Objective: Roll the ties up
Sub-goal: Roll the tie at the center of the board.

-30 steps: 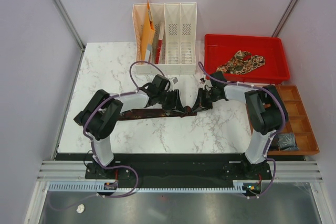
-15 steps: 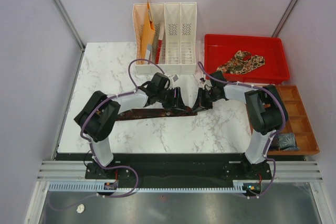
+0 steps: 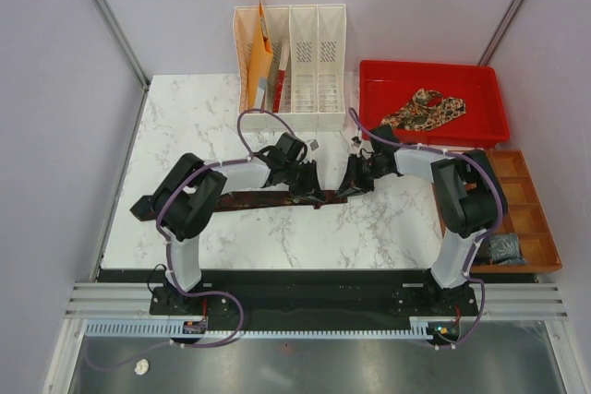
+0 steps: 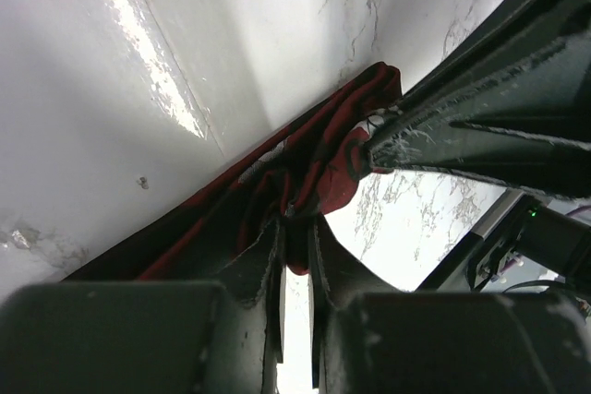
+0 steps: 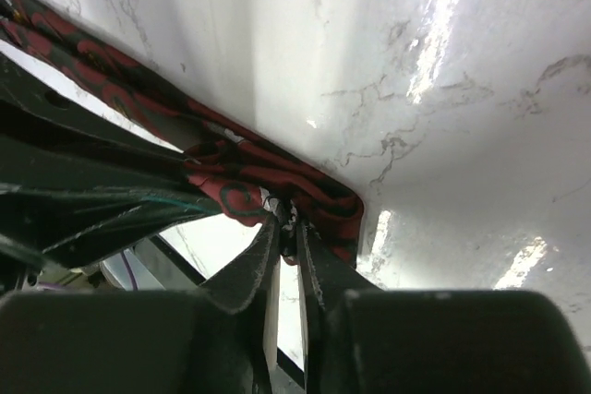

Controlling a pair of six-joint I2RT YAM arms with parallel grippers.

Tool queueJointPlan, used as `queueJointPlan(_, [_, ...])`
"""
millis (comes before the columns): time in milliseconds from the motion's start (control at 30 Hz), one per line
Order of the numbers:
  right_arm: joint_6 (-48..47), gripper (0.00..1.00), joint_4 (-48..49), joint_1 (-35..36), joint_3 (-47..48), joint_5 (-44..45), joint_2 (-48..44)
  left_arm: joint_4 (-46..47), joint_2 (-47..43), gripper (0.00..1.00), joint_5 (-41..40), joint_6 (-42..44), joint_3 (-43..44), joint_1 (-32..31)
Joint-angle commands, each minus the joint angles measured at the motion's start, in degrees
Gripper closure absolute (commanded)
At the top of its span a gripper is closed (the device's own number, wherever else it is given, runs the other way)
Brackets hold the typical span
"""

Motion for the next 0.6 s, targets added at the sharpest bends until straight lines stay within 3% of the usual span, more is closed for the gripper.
queueJointPlan(0, [-1.08, 0.74, -1.08, -1.08, 0.79, -2.74, -4.34, -1.45, 2.97, 0.89, -2.32, 0.42, 0.15, 0.84])
queueJointPlan(33, [-1.86, 0.58, -1.17, -2.65, 0.78, -3.79, -4.78, -1.37, 3.06, 0.91, -2.14, 0.51, -0.02, 0.93])
queueJointPlan(133, [-3.01, 0.36, -2.83, -8.08, 1.31, -5.47, -5.49, -1.54, 3.49, 0.93, -1.53, 0.51, -0.63, 1.28])
queueJointPlan(300, [-2.75, 0.35, -3.63, -13.12, 0.52, -6.09, -4.18, -1.37, 3.85, 0.94, -1.17, 0.77, -0.64, 1.37])
queueJointPlan(400, [-7.12, 0.4, -1.0, -13.21, -0.44, -9.67, -3.21, -1.1, 3.94, 0.95, -0.82, 0.95, -0.29, 1.37])
queueJointPlan(433, [-10.28, 0.41, 0.92, -13.12, -0.18, -11.08, -4.34, -1.19, 4.02, 0.95, -0.47, 1.3, -0.03, 1.46])
queueJointPlan(533, [-30.03, 0.3, 0.34, -13.21, 2.27, -16.81, -7.58, -1.19, 4.11, 0.95, -0.12, 1.65, -0.2, 1.46])
queueJointPlan(567, [-42.35, 0.29, -0.37, -13.3, 2.45, -17.33, -8.3, -1.1, 4.29, 0.95, 0.06, 1.65, -0.2, 1.46])
